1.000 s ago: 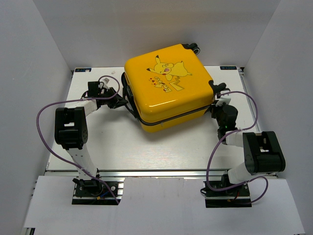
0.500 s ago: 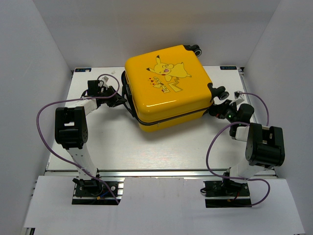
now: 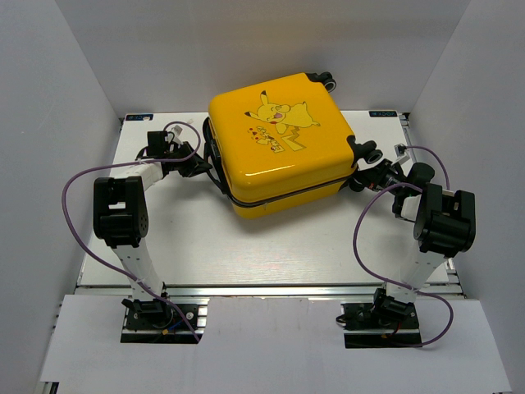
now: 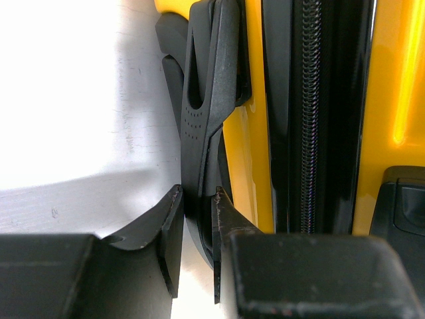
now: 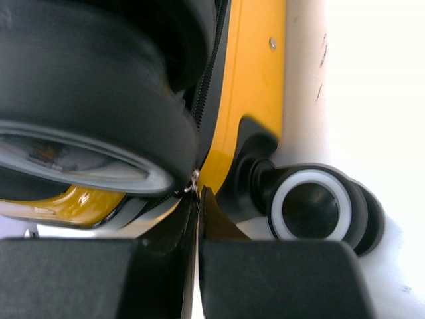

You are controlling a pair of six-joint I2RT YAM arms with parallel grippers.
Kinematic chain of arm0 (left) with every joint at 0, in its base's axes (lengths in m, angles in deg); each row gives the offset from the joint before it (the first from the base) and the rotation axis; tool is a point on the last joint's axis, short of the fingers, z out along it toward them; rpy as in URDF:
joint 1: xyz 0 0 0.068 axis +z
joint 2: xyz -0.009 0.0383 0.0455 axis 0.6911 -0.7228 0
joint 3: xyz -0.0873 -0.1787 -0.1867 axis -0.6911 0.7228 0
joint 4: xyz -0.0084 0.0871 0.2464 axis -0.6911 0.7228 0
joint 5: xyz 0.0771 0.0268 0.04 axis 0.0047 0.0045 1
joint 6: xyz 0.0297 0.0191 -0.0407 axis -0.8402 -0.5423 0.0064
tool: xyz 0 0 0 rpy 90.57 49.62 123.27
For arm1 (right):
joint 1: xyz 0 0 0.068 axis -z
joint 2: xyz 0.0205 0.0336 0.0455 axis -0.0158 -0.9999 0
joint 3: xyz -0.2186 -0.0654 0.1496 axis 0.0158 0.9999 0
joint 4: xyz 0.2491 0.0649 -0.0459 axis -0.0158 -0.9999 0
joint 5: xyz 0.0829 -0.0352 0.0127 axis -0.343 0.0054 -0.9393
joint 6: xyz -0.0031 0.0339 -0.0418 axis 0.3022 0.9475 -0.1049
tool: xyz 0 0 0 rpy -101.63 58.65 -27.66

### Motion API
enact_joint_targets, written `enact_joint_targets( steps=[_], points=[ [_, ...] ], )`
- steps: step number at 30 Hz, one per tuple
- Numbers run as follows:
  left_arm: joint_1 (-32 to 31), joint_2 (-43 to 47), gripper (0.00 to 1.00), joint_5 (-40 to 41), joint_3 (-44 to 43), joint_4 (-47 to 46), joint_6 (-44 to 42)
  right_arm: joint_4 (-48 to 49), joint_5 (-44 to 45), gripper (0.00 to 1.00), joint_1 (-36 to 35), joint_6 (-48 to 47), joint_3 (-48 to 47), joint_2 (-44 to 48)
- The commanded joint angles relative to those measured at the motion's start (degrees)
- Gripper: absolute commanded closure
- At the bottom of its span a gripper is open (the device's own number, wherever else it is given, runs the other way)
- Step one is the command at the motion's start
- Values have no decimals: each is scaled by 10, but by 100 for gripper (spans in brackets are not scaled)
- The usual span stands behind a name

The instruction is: Pack the luggage

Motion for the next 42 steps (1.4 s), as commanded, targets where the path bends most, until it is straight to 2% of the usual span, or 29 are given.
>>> enact_joint_targets(
  steps=[1, 7, 13, 15, 17, 23, 27, 31, 34, 36, 38, 40, 41, 42],
  points=[
    [54, -33, 100, 215, -5, 10, -59, 73, 199, 100, 49, -6, -81, -19],
    [54, -36, 100, 231, -9, 19, -65, 10, 289, 100, 49, -96, -124, -19],
    [54, -47, 100, 240, -29, 30, -73, -48, 299, 100, 54, -152, -220, -58],
    [54, -50, 100, 239, -35, 33, -79, -86, 284, 100, 56, -173, -292, -90],
    [54, -55, 100, 243, -40, 37, -83, -116, 250, 100, 50, -189, -326, -108],
    [54, -76, 100, 244, -54, 42, -83, -47, 239, 100, 22, -142, -388, -180],
    [54, -86, 100, 248, -65, 50, -84, -60, 254, 100, -14, -134, -467, -243],
    [54, -90, 100, 258, -74, 62, -93, -80, 309, 100, -45, -135, -561, -298],
    [54, -93, 100, 268, -85, 73, -102, -129, 368, 100, -69, -135, -677, -359],
    [54, -96, 100, 274, -90, 77, -105, -146, 370, 100, -87, -109, -758, -407],
    [54, -99, 100, 276, -96, 80, -106, -140, 346, 100, -94, -99, -766, -406],
    [54, -101, 100, 276, -102, 80, -105, -98, 329, 100, -117, -137, -671, -369],
    [54, -105, 100, 274, -110, 78, -105, -76, 328, 100, -132, -160, -624, -314],
    [54, -108, 100, 273, -119, 77, -112, -60, 321, 100, -139, -206, -529, -286]
  ],
)
